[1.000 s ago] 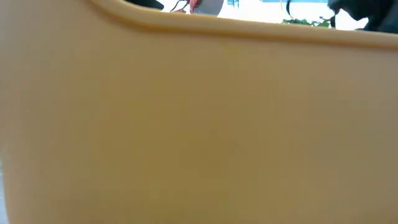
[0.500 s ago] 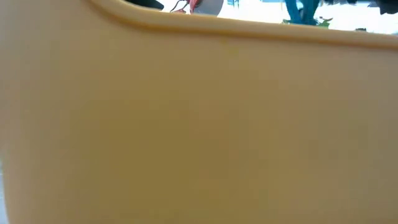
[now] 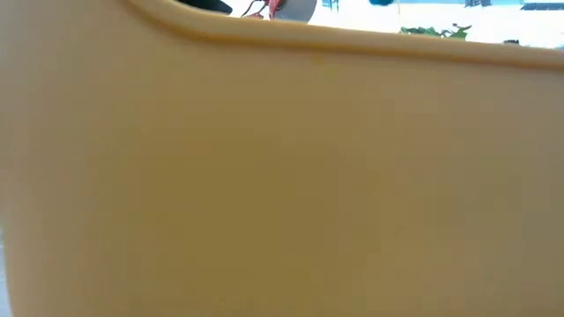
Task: Pick and place rubber bands into bin
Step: Put the blue rubber band into the yellow bin
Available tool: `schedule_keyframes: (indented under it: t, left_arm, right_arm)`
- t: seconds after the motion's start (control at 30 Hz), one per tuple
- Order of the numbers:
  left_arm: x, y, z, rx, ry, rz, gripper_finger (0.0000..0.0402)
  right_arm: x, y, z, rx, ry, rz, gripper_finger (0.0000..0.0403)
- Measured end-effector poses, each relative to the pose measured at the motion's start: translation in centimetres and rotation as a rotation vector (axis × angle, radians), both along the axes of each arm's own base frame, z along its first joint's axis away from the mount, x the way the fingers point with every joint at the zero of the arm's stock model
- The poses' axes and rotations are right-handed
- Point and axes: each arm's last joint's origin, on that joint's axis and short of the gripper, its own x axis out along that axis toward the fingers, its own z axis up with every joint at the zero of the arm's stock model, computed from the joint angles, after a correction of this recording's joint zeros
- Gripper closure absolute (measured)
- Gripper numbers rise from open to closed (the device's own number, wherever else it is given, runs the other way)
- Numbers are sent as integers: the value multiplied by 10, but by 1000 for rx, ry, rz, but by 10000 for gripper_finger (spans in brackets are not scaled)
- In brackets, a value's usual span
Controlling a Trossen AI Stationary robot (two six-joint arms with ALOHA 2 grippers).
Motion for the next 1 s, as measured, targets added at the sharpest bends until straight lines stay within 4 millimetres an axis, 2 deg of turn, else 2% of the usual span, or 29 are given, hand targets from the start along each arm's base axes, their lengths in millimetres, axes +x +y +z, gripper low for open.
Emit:
schedule_keyframes:
  t: [0.2,0.37,0.6,0.87,1.0]
  left_arm:
    - [0,0,0,-26,2,11,224]
    - [0,0,0,-33,3,14,224]
    - [0,0,0,-144,11,61,224]
    - [0,0,0,-132,12,56,224]
    - [0,0,0,-122,11,52,224]
  right_arm:
    - [29,13,20,-108,142,63,403]
    - [57,35,19,-195,248,131,403]
    - [87,73,-13,-277,383,228,403]
    - [104,110,-59,-312,516,311,403]
    - [111,122,-80,-336,573,333,403]
